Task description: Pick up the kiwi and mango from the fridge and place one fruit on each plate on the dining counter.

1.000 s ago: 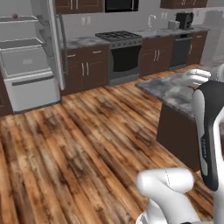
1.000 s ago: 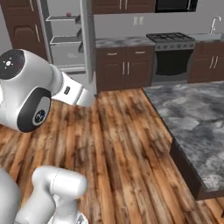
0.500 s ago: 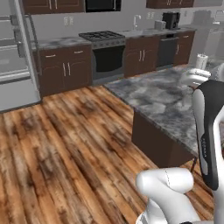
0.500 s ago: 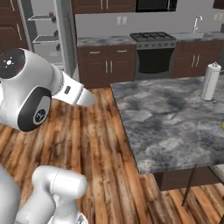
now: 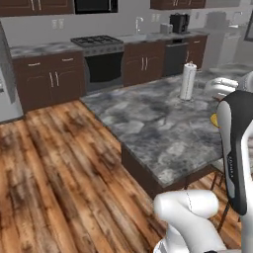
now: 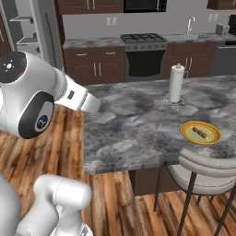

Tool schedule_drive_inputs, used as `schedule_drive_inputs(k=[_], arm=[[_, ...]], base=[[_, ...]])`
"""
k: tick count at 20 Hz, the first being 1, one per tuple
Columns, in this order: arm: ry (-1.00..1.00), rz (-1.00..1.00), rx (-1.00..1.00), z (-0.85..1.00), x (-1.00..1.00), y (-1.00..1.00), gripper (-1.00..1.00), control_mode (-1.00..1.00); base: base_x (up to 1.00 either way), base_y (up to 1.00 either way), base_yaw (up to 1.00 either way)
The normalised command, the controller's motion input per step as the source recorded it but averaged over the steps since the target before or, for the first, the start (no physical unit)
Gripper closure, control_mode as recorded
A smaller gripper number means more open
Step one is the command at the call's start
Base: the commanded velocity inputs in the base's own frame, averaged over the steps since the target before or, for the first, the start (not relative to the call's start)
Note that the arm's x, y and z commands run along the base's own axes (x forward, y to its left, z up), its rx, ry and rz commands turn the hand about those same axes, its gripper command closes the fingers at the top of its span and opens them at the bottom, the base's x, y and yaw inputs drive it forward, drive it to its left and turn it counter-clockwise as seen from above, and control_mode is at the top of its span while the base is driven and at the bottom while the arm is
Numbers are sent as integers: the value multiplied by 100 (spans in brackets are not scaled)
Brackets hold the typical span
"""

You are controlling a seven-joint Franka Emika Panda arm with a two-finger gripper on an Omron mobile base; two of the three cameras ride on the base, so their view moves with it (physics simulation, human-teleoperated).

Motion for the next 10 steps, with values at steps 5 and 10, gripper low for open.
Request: schedule_drive_inputs(k=[5,10], arm=[[0,0,0,0,0,0,100,100],[0,0,0,0,0,0,100,100]], base=[[-5,-100,10],[0,-100,19]])
